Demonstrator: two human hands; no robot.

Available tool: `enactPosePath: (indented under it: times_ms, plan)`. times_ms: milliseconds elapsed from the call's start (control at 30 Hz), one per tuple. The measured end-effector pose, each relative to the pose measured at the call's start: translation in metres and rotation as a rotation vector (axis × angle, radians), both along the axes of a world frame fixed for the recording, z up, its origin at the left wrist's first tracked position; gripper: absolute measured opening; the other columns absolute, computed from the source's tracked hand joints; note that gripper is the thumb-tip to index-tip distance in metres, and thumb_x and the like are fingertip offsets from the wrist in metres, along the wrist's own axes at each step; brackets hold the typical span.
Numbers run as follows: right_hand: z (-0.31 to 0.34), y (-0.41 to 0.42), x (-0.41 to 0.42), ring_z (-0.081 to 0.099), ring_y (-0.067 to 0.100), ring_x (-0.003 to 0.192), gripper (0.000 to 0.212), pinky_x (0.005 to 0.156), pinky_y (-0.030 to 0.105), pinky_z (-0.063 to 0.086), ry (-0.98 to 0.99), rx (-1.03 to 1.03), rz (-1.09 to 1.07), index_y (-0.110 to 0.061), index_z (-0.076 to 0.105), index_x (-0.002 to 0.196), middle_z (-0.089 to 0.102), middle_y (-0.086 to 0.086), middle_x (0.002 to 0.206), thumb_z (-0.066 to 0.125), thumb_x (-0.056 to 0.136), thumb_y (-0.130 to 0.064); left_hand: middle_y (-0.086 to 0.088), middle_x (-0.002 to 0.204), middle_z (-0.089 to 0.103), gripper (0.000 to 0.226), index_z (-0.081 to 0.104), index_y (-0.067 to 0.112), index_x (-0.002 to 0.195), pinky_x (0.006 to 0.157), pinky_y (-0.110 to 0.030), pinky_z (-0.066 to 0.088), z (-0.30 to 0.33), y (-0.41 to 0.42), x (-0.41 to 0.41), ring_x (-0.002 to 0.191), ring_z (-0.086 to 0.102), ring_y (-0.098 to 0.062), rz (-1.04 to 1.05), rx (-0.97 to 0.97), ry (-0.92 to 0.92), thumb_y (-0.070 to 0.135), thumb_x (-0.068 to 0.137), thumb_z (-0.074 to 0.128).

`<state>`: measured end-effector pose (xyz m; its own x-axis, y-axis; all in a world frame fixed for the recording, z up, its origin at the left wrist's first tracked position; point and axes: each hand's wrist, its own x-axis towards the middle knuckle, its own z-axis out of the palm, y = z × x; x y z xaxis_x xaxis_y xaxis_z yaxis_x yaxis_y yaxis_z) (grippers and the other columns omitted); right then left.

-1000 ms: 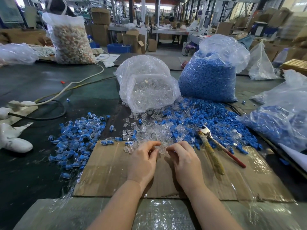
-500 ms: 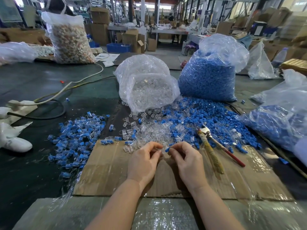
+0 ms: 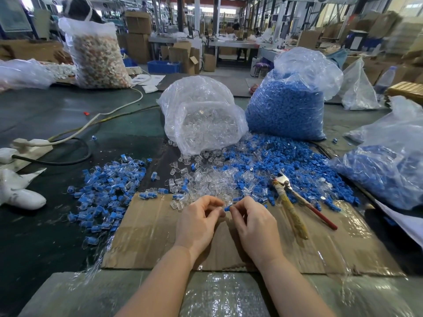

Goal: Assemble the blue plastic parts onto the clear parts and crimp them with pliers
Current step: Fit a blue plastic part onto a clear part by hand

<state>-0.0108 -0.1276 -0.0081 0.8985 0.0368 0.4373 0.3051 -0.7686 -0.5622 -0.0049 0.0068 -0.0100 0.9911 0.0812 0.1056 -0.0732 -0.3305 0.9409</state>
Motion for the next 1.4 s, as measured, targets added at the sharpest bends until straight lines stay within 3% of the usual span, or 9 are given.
enactPosePath:
  times_ms: [167, 400, 600, 967, 1167, 1400]
  plan:
    - [-0.0018, 0.0038, -0.0001, 0.055, 0.02, 0.069, 0.018, 0.059, 0.027, 0.034, -0.033, -0.134, 0.021, -0.014, 0.057, 0.076, 0.061, 0.0, 0.071, 0.064, 0.086, -0.027, 0.012, 0.074, 0.07, 0.024, 0.064, 0.031, 0.079, 0.081, -0.039, 0.055, 0.0001, 0.0013, -0.0001, 0.077, 0.067, -0.002, -0.017, -0.013, 0.012, 0.008, 0.085, 0.064]
    - [-0.0023, 0.0016, 0.0001, 0.056, 0.016, 0.072, 0.014, 0.061, 0.023, 0.033, -0.015, -0.112, 0.038, -0.014, 0.061, 0.08, 0.063, -0.003, 0.075, 0.062, 0.088, -0.025, 0.011, 0.08, 0.069, 0.019, 0.063, 0.031, 0.083, 0.082, -0.039, 0.054, 0.0032, 0.0017, -0.0016, 0.082, 0.066, -0.007, -0.037, 0.044, 0.017, 0.013, 0.087, 0.062]
    - [-0.0006, 0.0013, -0.0009, 0.057, 0.014, 0.077, 0.012, 0.067, 0.023, 0.04, -0.005, -0.093, 0.096, -0.015, 0.064, 0.084, 0.066, -0.004, 0.08, 0.062, 0.088, -0.026, 0.013, 0.085, 0.066, 0.025, 0.059, 0.037, 0.087, 0.081, -0.036, 0.054, 0.0061, 0.0014, -0.0032, 0.082, 0.064, -0.003, -0.035, 0.079, -0.008, 0.012, 0.091, 0.056]
    - [0.002, 0.0017, -0.0025, 0.056, 0.013, 0.07, 0.008, 0.062, 0.018, 0.036, -0.062, -0.034, 0.068, -0.015, 0.063, 0.081, 0.063, -0.006, 0.076, 0.07, 0.082, -0.02, 0.014, 0.08, 0.065, 0.022, 0.058, 0.036, 0.085, 0.082, -0.033, 0.053, 0.0084, 0.0011, -0.0052, 0.079, 0.063, 0.0, -0.034, 0.111, 0.004, 0.015, 0.09, 0.057]
    - [0.0005, 0.0009, -0.002, 0.06, 0.015, 0.073, 0.003, 0.065, 0.02, 0.039, -0.053, -0.023, 0.057, -0.014, 0.066, 0.081, 0.066, -0.005, 0.077, 0.069, 0.082, -0.015, 0.016, 0.078, 0.066, 0.02, 0.059, 0.035, 0.085, 0.083, -0.036, 0.053, 0.0077, 0.0014, -0.0056, 0.081, 0.064, -0.001, -0.042, 0.103, 0.001, 0.015, 0.09, 0.058]
    - [-0.0009, 0.0014, -0.0014, 0.06, 0.019, 0.073, 0.009, 0.065, 0.032, 0.045, -0.041, -0.049, 0.038, -0.013, 0.065, 0.081, 0.067, -0.002, 0.076, 0.066, 0.085, -0.021, 0.016, 0.078, 0.066, 0.025, 0.059, 0.038, 0.082, 0.081, -0.033, 0.054, 0.0057, 0.0006, -0.0047, 0.079, 0.063, 0.003, -0.043, 0.129, -0.017, 0.014, 0.09, 0.059]
